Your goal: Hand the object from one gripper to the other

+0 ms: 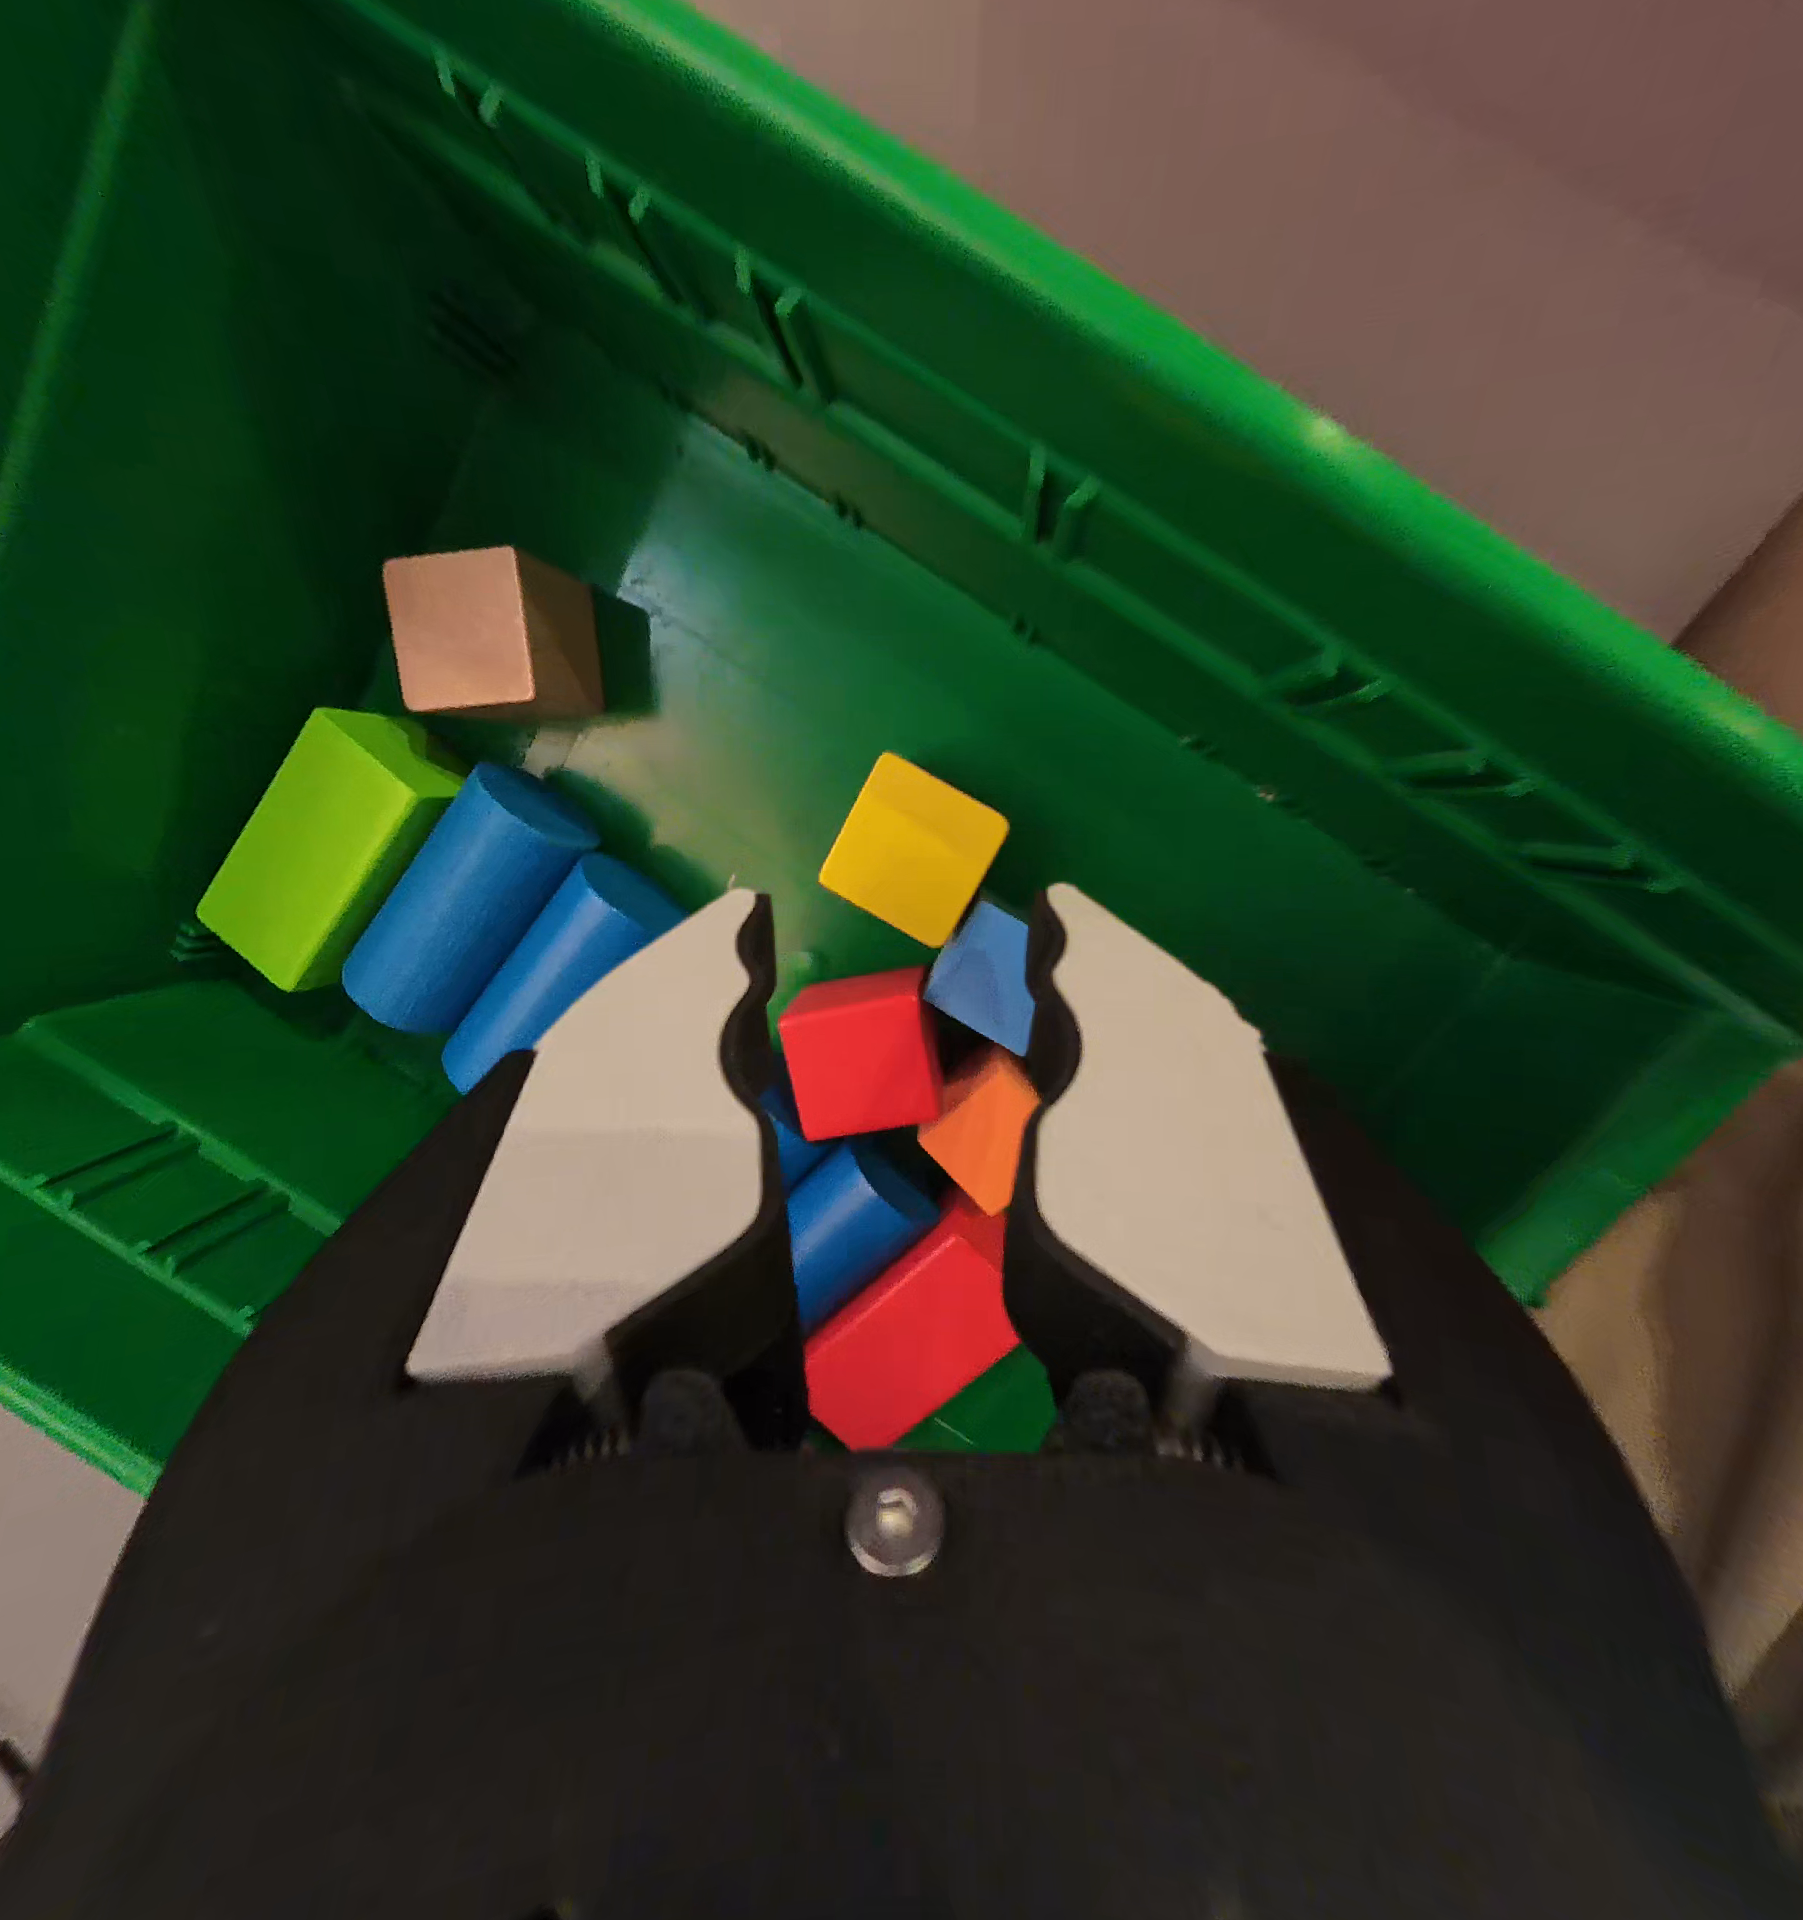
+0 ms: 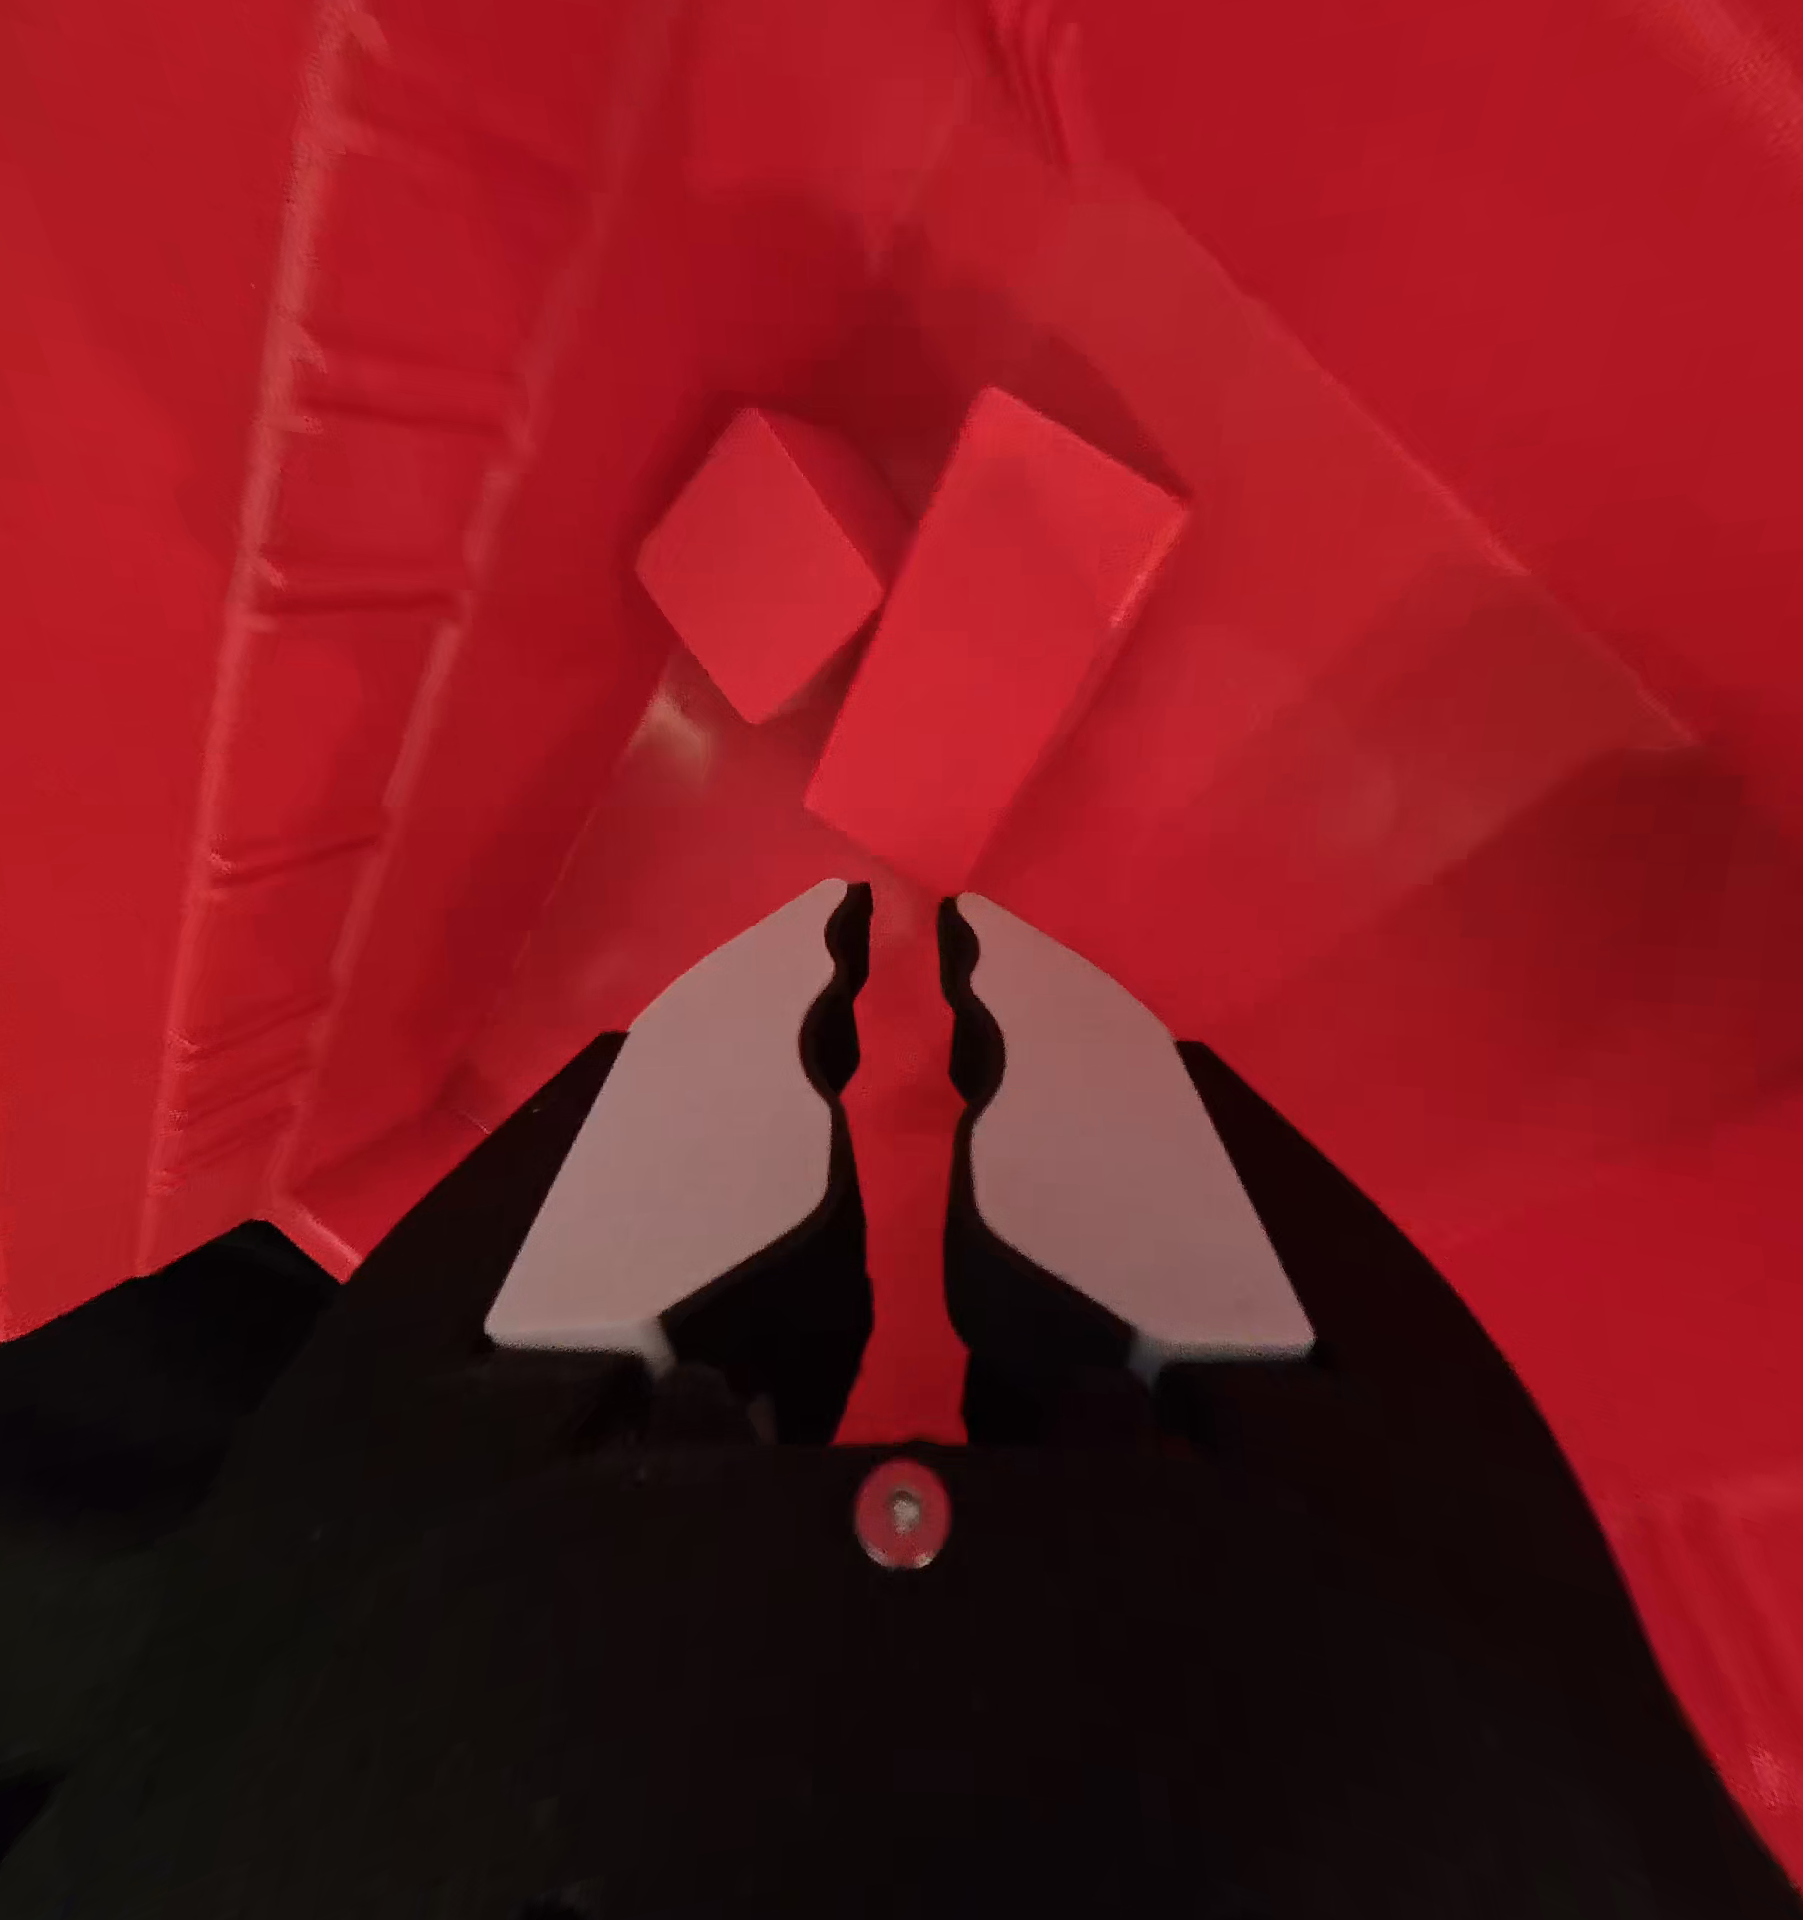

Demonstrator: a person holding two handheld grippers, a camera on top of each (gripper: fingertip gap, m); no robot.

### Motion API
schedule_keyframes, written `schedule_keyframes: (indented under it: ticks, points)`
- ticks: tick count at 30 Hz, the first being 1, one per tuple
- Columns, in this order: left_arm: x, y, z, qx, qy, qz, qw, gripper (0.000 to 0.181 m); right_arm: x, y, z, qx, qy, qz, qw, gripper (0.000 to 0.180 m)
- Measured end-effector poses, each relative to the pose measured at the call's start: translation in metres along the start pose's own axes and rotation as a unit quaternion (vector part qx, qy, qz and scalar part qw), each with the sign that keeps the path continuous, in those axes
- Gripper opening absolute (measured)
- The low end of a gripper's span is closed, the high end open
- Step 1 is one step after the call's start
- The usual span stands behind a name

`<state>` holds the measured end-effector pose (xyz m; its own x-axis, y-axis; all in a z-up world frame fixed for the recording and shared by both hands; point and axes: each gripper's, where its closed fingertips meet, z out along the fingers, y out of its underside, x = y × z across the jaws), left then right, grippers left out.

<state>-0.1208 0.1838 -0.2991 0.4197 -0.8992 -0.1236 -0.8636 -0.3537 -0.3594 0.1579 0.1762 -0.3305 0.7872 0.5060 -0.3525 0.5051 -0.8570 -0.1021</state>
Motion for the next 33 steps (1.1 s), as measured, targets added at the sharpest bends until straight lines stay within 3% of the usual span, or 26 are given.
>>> schedule_keyframes:
  ticks: [10, 18, 22, 25, 29, 33]
  points:
    - [-0.012, -0.004, 0.019, -0.017, -0.022, 0.025, 0.999, 0.049, -0.011, -0.012, -0.013, 0.046, -0.042, -0.002, 0.998, 0.019]
    - [0.001, 0.000, 0.026, -0.024, 0.023, 0.050, 0.998, 0.053, -0.016, -0.015, -0.018, 0.054, -0.043, -0.015, 0.997, 0.018]
    - [0.007, 0.004, 0.037, -0.032, 0.038, 0.055, 0.997, 0.037, -0.020, -0.018, -0.026, 0.067, -0.038, -0.024, 0.997, 0.017]
    - [0.008, 0.002, 0.036, -0.029, 0.043, 0.051, 0.997, 0.034, -0.022, -0.021, -0.037, 0.082, -0.025, -0.034, 0.996, 0.016]
    - [0.002, -0.007, 0.023, 0.010, 0.032, 0.040, 0.999, 0.034, -0.034, -0.035, -0.069, 0.144, -0.002, -0.068, 0.987, 0.022]
    - [0.005, -0.041, -0.017, 0.132, 0.053, 0.014, 0.990, 0.034, -0.083, -0.058, -0.112, 0.248, -0.017, -0.175, 0.953, 0.045]
